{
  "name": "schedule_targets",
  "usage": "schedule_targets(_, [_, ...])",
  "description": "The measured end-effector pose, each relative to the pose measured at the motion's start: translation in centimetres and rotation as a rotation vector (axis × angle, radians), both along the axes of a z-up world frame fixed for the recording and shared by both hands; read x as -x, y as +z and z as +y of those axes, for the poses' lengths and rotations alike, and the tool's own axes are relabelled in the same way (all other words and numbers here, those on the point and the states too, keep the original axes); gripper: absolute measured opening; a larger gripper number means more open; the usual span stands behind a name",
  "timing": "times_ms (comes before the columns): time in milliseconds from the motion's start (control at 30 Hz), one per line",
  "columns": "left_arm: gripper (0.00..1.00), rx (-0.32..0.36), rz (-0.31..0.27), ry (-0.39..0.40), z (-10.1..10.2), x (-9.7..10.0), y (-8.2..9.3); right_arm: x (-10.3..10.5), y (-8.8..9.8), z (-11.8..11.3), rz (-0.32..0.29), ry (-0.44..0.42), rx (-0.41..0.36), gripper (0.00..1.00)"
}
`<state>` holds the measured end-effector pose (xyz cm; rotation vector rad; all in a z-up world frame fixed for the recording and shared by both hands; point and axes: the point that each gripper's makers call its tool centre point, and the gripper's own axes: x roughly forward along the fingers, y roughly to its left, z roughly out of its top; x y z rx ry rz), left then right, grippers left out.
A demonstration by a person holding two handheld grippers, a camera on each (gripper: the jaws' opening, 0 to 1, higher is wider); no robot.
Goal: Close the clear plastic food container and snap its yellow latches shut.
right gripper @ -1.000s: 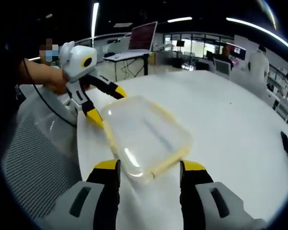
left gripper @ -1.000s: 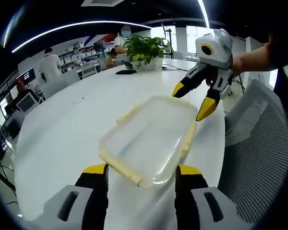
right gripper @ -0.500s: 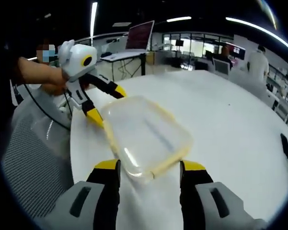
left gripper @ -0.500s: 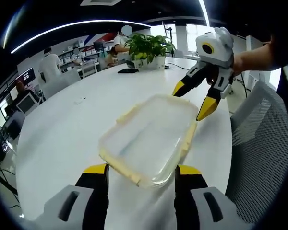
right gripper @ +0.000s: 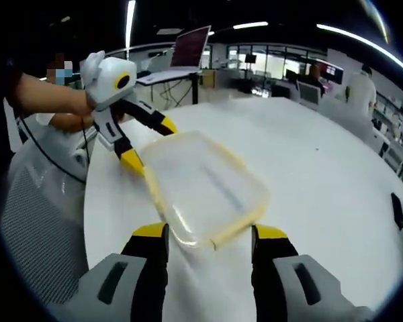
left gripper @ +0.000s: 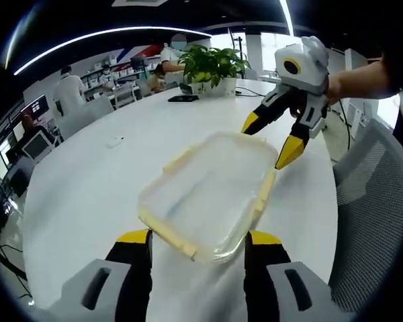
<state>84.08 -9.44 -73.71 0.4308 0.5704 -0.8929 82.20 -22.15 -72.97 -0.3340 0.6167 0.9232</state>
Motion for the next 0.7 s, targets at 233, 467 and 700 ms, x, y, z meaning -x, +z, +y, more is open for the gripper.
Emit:
schedule_targets(233, [0.49, 0.001, 0.001, 0.005, 0.0, -1.2, 0.0, -1.3, -0.1, 0.0, 0.000, 0.004, 0.015, 0.46])
schedule_targets(467, [0.48, 0.002, 0.011, 0.010, 0.0, -2.0, -0.1, -2.0, -0.1, -0.1, 0.001, 0.004, 0.019, 0.46])
schedule_targets(700, [0.48, -0.006, 0.012, 0.012, -0.2, -2.7, -0.1, -2.7, -0.1, -0.3, 0.006, 0.003, 0.023, 0.46])
